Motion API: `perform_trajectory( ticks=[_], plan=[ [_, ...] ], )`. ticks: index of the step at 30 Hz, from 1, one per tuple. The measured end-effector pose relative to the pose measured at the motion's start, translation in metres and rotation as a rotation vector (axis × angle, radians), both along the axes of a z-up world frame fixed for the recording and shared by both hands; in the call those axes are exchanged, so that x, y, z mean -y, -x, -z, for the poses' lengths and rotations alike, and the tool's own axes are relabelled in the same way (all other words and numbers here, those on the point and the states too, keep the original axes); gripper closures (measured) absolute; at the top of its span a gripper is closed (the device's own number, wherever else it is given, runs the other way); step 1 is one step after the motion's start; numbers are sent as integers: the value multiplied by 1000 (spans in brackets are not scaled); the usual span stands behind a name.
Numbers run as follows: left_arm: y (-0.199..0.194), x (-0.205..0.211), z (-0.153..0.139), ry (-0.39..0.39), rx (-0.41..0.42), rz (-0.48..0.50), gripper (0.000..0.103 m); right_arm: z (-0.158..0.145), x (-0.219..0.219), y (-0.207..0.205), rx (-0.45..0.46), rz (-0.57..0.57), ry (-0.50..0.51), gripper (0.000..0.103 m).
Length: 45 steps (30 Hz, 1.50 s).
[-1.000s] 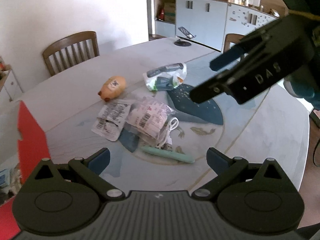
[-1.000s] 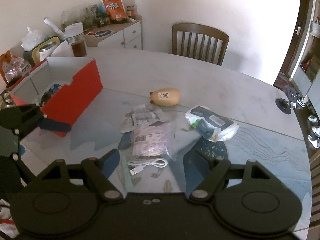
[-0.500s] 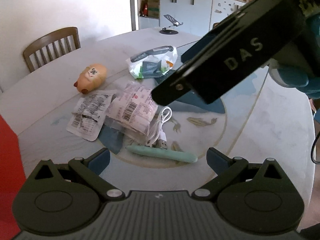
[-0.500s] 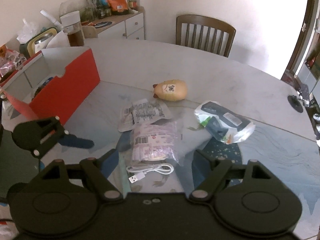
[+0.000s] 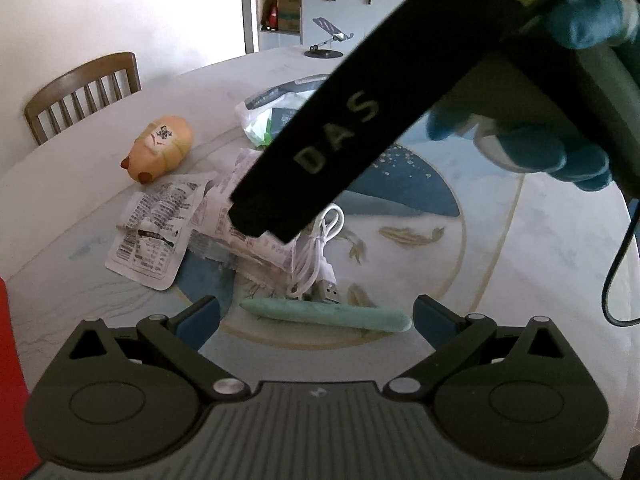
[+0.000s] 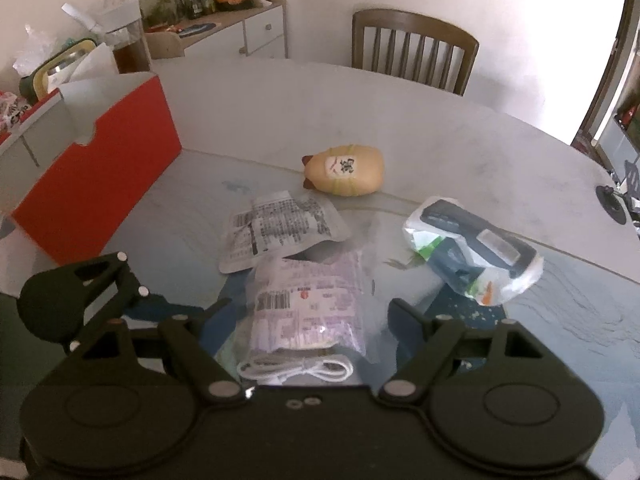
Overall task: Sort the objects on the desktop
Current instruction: 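Grasp the mint-green stick with the left gripper while the right gripper approaches the white packet, then close the right gripper on the white printed packet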
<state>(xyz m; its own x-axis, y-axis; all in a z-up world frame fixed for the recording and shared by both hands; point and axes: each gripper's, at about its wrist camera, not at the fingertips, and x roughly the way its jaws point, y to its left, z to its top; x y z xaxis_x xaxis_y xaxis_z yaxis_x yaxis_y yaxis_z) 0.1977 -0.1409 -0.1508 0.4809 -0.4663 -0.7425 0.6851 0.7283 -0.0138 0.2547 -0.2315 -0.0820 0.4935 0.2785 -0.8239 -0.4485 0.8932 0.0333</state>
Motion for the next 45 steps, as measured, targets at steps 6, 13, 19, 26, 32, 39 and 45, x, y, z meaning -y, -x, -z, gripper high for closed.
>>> perform_trajectory(
  ticks=[6, 13, 19, 26, 32, 39, 45],
  plan=[
    [-1, -2, 3, 11, 2, 3, 0, 14, -8, -14, -30, -19, 24, 19],
    [-2, -1, 7, 16, -14, 18, 0, 30, -12, -24, -59, -38, 58, 19],
    [1, 0, 11, 10, 7, 47, 0, 32, -14, -28, -69, -43, 52, 19],
    [2, 2, 14, 6, 35, 92, 0, 31, -15, -30, -72, -46, 55, 19],
    [1, 2, 16, 13, 42, 100, 0, 32, -16, -32, -73, -49, 58, 19],
    [4, 1, 16, 9, 36, 101, 0, 33, -16, -33, -76, -46, 55, 20],
    [2, 1, 14, 6, 29, 109, 1, 34, -16, -33, -76, -45, 54, 21]
  ],
)
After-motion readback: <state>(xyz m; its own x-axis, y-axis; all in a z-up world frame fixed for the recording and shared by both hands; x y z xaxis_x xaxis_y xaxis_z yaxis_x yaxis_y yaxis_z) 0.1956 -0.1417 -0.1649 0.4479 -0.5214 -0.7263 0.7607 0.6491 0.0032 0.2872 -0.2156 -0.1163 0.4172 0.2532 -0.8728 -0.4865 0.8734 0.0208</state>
